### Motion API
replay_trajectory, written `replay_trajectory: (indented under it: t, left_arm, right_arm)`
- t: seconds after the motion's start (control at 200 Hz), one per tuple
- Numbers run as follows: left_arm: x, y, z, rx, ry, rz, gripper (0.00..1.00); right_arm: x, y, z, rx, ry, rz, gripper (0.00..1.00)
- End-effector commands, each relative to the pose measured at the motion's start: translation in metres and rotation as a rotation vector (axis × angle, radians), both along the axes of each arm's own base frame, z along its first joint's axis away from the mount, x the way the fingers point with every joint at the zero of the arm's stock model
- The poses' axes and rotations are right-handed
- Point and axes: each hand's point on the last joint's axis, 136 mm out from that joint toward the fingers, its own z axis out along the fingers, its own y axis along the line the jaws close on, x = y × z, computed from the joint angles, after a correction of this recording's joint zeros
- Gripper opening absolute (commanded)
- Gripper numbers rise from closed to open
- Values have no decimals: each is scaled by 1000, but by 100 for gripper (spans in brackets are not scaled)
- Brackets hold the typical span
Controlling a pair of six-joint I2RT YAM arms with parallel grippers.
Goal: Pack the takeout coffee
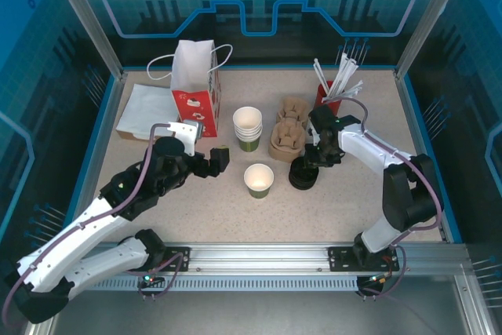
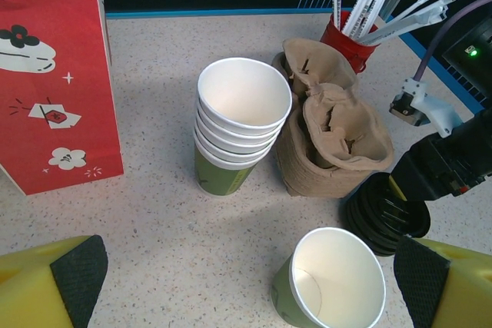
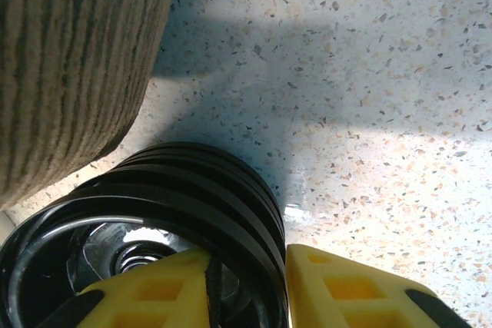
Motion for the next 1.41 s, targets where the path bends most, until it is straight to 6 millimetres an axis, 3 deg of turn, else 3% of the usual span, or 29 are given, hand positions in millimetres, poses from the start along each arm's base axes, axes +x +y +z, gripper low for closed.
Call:
replay_trajectory:
  t: [0.0, 0.625, 1.151, 1.401]
  left_arm:
    - [2, 0, 5, 2, -17, 7, 99]
    - [3, -1, 13, -5, -41, 0, 99]
    - [8, -10, 16, -1, -56, -27, 99]
    - [10, -14, 18, -2, -56, -39, 99]
  right_arm:
    - [-1, 3, 4, -17, 11, 14, 29]
    - [-8, 3, 17, -6, -4, 43, 19]
    - [-13, -2, 27, 20, -25, 37, 19]
    - [-20, -4, 18, 37, 21, 52, 21]
